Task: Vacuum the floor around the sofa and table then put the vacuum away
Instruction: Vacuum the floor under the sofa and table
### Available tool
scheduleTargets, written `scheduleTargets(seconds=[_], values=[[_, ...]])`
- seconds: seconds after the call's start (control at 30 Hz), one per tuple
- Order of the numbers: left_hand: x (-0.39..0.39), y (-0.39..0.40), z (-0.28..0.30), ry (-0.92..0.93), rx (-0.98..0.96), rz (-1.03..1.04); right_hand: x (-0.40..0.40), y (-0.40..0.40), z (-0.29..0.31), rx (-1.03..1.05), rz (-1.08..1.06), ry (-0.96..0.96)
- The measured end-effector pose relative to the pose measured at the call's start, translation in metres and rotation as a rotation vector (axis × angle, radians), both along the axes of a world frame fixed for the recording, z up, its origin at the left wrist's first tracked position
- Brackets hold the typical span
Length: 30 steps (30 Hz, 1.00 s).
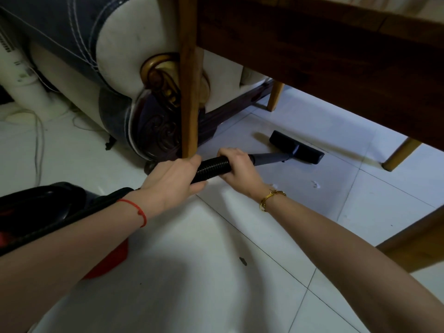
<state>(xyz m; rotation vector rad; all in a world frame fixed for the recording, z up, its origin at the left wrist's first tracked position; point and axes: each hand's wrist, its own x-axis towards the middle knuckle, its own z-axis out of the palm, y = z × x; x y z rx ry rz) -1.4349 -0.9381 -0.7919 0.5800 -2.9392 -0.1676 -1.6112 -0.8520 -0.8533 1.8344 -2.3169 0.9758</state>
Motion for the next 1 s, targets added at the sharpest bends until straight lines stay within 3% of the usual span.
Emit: scheduleTargets(seconds=[0.57,1.0], values=[[0.069,-0.004,0.015,0.008,-0.125,0.083,0.061,-0.023,0.010,-0.009,0.136,-0.054],[0.068,-0.020,0.014,-0.003,-0.105,0.121,0.059,-0.046,0.010,-0.009,0.174,-0.067]])
